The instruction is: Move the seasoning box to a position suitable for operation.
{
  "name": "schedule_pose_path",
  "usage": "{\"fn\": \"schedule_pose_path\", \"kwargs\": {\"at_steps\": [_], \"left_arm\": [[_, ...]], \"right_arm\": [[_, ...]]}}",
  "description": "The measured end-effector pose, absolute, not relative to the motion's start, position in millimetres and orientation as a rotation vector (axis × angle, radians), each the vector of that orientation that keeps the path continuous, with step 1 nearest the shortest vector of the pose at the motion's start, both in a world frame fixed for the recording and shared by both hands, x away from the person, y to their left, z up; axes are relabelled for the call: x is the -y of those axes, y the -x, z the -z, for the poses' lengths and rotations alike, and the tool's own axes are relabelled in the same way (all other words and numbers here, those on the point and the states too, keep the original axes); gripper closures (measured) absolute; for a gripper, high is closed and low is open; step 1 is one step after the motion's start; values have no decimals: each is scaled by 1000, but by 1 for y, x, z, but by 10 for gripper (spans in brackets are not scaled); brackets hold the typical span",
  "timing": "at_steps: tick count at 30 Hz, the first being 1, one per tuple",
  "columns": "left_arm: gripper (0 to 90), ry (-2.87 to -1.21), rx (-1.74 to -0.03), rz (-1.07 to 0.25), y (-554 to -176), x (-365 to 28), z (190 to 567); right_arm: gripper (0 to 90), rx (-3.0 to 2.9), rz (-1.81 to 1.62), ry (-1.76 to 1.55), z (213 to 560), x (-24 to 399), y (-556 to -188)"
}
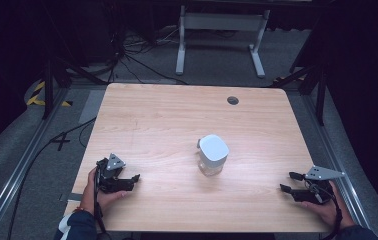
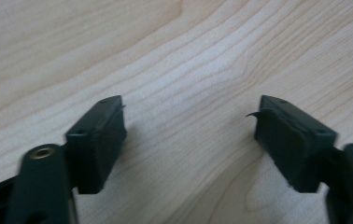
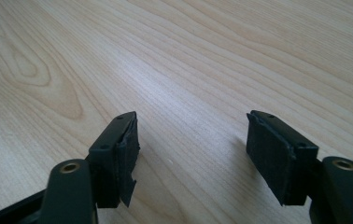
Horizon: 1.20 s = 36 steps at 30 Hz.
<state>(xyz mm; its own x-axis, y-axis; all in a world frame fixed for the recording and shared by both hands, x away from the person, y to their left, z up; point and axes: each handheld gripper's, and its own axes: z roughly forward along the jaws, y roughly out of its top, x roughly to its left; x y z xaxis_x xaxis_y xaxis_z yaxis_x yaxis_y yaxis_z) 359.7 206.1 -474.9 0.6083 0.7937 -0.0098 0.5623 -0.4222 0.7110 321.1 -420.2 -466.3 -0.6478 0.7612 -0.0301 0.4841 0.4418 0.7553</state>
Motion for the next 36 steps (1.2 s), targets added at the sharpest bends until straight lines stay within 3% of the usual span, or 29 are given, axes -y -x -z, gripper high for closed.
{"fn": "schedule_pose_path", "kwargs": {"at_steps": [12,19,21,26,36], "left_arm": [[308,-2054,-883,-448,-376,-159,433],[632,-1996,-803,-456,-381,-134,410],[660,-1994,-764,-441,-384,-126,404],[846,-2011,-621,-455,-392,-102,389],[897,-2030,-488,-441,-409,-50,367]], "right_arm": [[323,-2341,-1033,-1057,466,418,-328],[322,-2328,-1035,-1067,466,420,-325],[322,-2328,-1035,-1067,466,420,-325],[318,-2327,-1036,-1062,466,419,-326],[317,-2331,-1038,-1061,466,419,-326]]}}
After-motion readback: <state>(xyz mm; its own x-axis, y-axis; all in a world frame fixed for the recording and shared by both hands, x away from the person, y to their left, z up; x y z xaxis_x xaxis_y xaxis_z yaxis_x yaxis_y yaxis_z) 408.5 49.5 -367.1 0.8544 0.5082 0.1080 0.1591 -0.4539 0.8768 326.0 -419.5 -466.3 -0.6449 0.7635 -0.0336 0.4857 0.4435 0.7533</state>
